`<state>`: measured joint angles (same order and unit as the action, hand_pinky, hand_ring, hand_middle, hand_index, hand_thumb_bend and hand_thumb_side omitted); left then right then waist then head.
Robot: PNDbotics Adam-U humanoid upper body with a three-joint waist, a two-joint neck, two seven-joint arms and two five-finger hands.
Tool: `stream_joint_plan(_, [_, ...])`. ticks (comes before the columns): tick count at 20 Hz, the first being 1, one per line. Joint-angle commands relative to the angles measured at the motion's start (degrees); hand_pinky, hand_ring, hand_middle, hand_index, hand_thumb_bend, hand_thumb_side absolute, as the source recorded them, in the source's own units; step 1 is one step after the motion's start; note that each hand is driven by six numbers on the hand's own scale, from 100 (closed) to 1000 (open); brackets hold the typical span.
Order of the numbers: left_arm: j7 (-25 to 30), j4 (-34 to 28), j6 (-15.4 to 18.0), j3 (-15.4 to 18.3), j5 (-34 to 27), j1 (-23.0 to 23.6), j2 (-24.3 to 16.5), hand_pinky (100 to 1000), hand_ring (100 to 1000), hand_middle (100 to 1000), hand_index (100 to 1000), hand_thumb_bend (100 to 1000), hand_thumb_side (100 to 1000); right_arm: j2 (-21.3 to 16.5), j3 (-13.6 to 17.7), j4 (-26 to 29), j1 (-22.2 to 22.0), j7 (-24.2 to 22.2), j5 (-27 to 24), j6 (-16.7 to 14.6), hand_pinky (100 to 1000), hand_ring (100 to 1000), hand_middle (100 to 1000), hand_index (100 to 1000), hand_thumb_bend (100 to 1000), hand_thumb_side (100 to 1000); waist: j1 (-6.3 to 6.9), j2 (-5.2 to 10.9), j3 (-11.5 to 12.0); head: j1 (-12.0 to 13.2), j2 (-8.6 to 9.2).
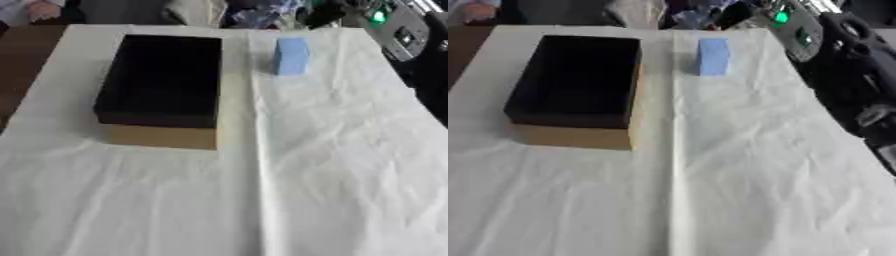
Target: Pick up objects on the table and place them in the box.
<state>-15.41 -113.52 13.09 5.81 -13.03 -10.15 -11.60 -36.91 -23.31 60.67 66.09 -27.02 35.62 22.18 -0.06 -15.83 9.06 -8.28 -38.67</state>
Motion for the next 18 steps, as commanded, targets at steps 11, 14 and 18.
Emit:
stream_joint_plan(11, [0.41,-1.07,-0.39,-0.54,-0.37,-0.54,-0.97,967,699,672,870,100,534,4.59,4.41,-10.9,5.24,-17.17,8.75,-11.93,1000,1000,1000,1000,100,695,0.25,1.62,-0.35,0.24,-0.39])
stream_joint_plan(14, [0.44,-1.07,-0.4,-0.59,-0.45,-0.49,-1.0,967,700,672,870,100,532,5.7,5.75,-13.21,6.16,-22.9,11.12,-12.61,1000,1000,1000,1000,134,623,0.36,1.78,-0.26,0.18,-0.57])
stream_joint_plan(18, [0.51,-1.07,-0.45,-0.67,-0.59,-0.47,-1.04,966,700,672,870,100,531,6.75,6.76,-16.23,6.82,-24.83,14.63,-13.65,1000,1000,1000,1000,164,615,0.48,1.99,-0.3,0.08,-0.69])
